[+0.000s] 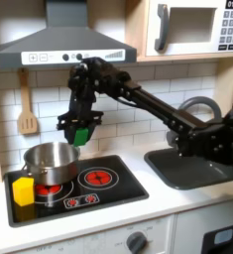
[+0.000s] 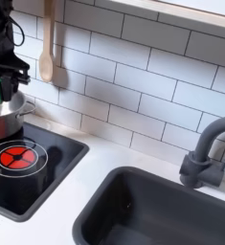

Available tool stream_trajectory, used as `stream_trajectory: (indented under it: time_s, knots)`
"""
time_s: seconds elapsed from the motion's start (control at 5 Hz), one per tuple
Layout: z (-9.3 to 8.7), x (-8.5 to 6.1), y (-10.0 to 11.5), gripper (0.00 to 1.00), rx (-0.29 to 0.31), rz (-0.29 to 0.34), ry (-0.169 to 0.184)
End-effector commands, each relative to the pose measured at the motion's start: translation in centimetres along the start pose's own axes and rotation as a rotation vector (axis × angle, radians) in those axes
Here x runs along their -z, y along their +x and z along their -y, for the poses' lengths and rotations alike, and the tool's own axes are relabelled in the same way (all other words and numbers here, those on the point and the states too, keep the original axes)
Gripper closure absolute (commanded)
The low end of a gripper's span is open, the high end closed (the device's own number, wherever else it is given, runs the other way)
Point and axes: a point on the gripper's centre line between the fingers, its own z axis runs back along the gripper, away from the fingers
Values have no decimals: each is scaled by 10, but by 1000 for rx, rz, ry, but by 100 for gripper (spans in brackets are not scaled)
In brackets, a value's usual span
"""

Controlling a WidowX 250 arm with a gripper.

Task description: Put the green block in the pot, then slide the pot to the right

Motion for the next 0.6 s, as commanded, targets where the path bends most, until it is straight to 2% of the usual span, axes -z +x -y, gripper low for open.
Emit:
stream_trajectory:
  time_s: [0.0,0.4]
  knots:
    - [-18,7,14,100,-25,19,29]
    - [-31,19,19,100,-19,53,78]
